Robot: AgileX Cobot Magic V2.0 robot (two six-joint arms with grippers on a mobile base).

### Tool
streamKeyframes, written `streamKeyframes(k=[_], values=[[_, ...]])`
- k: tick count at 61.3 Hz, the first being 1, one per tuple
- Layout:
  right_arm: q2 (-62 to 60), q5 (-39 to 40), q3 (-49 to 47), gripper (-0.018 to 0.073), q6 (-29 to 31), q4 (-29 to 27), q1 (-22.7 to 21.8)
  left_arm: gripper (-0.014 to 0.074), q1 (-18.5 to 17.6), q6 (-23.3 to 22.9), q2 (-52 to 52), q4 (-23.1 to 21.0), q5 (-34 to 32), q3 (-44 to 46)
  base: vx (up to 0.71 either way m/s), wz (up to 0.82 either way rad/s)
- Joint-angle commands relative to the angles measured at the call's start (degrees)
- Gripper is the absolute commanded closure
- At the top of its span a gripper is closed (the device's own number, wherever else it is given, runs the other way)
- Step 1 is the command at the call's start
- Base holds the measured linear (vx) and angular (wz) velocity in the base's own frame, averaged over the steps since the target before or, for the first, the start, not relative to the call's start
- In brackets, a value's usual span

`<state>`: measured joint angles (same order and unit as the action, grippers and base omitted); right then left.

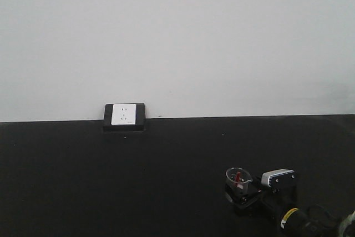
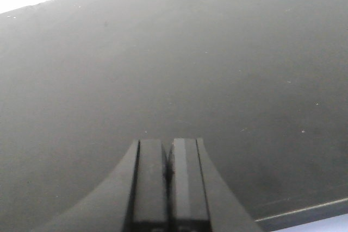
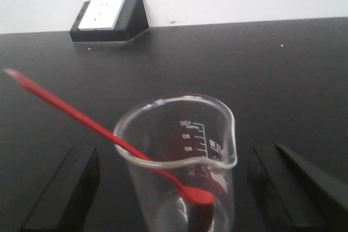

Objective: Grab beaker from right and move to left
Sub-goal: 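Move the right gripper down toward the glass beaker with red rod, then close the right gripper around the beaker's base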

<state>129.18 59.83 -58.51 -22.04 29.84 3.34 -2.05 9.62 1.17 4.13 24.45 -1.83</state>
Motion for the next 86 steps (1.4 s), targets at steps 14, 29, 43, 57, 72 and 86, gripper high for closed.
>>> streamKeyframes(k=[14, 29, 43, 57, 72, 86], values=[[1.65, 3.79, -6.92, -0.0034, -0.35, 1.32, -0.13, 0.0603, -0.36, -0.06, 0.36, 0.01, -4.38, -1.06, 0.0, 0.0], [4.33, 2.06, -12.35, -0.0006, -1.23, 3.13, 0.98, 0.0603, -0.36, -0.06, 0.36, 0.01, -4.38, -1.06, 0.0, 0.0], [4.18, -0.84, -12.3, 0.0356, -2.15, 4.25, 1.02, 0.0603, -0.36, -0.06, 0.36, 0.01, -4.38, -1.06, 0.0, 0.0], [-1.65, -8.66, -10.66, 0.0566, -10.64, 6.46, 0.91, 0.0603, -0.36, -0.06, 0.36, 0.01, -4.38, -1.06, 0.0, 0.0], [-14.28, -27.65, -7.53, 0.0564, -14.5, 14.99, 0.91, 0.0603, -0.36, -0.06, 0.36, 0.01, -4.38, -1.06, 0.0, 0.0], [-27.46, -32.48, -0.96, 0.0564, -27.47, 26.4, 0.91, 0.0603, -0.36, -0.06, 0.36, 0.01, -4.38, -1.06, 0.0, 0.0]])
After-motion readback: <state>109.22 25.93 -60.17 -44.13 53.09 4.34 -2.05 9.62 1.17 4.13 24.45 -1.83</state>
